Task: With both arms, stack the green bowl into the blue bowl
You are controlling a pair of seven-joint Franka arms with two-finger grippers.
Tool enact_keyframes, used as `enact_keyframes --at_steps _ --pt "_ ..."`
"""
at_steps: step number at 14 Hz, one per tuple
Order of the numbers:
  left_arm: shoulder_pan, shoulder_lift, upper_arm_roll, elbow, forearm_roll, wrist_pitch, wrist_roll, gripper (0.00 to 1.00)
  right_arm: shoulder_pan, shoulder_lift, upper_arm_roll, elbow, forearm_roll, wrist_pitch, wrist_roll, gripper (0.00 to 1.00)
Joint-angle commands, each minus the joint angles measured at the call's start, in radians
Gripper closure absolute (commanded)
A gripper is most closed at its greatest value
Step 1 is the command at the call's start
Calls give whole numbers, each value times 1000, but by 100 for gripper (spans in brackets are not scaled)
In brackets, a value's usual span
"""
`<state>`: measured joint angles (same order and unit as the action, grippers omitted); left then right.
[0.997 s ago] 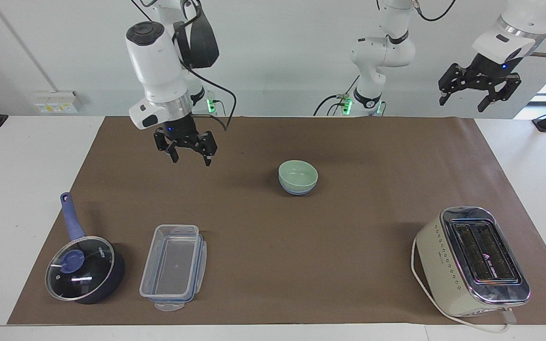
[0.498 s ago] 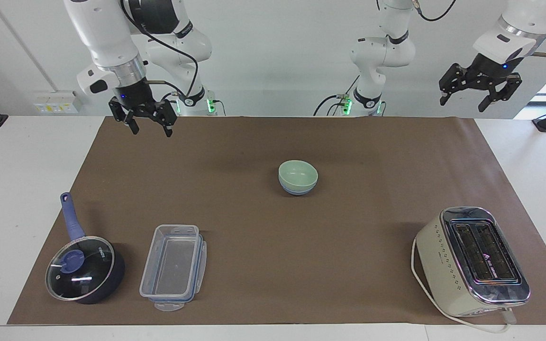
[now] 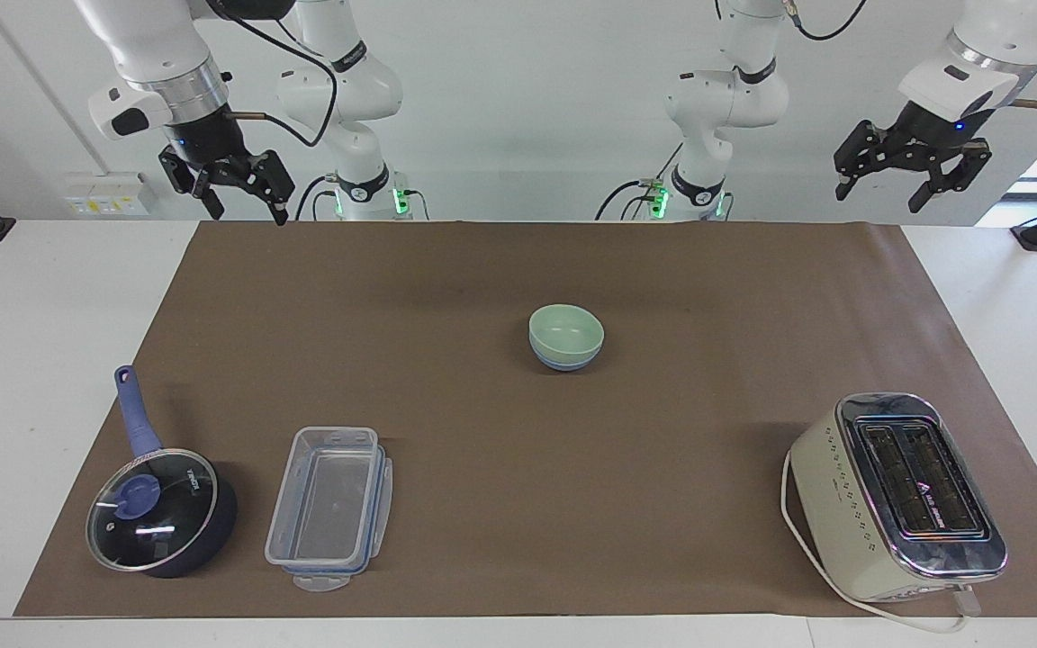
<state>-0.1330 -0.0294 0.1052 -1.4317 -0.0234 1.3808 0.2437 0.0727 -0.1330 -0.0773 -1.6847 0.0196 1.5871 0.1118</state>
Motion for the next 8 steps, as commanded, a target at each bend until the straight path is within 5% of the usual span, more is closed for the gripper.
enact_keyframes --at_steps 1,8 --pt "18 -20 -13 -18 17 -3 3 0 -25 6 8 48 -39 -59 -66 0" --pt "18 -20 -15 -18 19 -3 3 0 -28 -5 4 45 -36 -85 -76 0"
